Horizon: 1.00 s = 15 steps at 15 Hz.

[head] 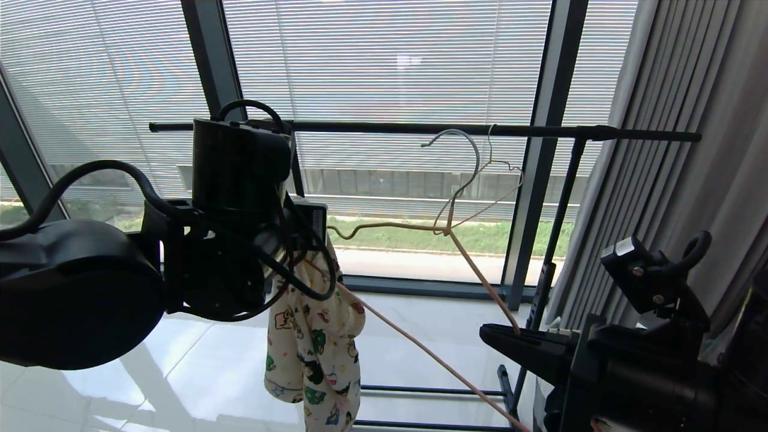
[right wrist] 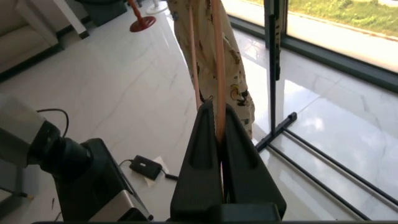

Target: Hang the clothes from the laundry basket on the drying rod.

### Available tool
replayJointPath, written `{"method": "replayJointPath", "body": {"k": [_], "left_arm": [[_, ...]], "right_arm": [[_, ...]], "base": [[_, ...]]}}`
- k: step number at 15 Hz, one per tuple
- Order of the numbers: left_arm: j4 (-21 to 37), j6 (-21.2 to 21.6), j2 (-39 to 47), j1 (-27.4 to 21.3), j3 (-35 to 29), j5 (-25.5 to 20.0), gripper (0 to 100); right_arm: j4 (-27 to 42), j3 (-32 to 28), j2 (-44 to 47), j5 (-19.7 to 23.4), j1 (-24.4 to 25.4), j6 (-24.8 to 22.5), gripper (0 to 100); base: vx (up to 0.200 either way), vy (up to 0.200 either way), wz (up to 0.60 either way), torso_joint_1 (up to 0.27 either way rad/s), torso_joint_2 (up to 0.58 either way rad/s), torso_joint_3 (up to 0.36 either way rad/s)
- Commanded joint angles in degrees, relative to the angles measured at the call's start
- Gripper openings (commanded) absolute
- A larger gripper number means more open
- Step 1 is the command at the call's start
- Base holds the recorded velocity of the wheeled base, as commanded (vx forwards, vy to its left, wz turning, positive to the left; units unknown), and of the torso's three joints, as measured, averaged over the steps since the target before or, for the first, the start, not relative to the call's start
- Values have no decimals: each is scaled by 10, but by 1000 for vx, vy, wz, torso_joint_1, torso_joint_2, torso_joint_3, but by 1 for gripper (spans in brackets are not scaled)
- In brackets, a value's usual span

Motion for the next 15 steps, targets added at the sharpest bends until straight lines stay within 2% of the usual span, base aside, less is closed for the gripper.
{"method": "replayJointPath", "body": {"k": [1,4,7,10,11,15], "left_arm": [[0,0,-2,-16,-5,-7,0],[1,24,-8,-16,-6,-26,0],[1,47,-17,5,-4,-29,0],[2,50,-58,-29,-3,-171,0],[2,51,-59,-38,-8,-193,0],[1,56,-50,-64,-26,-197,0]], "right_arm": [[0,-20,22,0,16,1,0],[0,-25,30,2,21,-7,0],[0,-24,30,1,20,-7,0],[-1,-42,52,2,22,-8,0],[-1,-49,59,1,28,-10,0],[-19,-59,95,-3,31,-48,0]], "base": [[0,0,0,0,0,0],[0,0,0,0,0,0],[0,0,0,0,0,0],[0,0,0,0,0,0],[0,0,0,0,0,0],[0,0,0,0,0,0]]}}
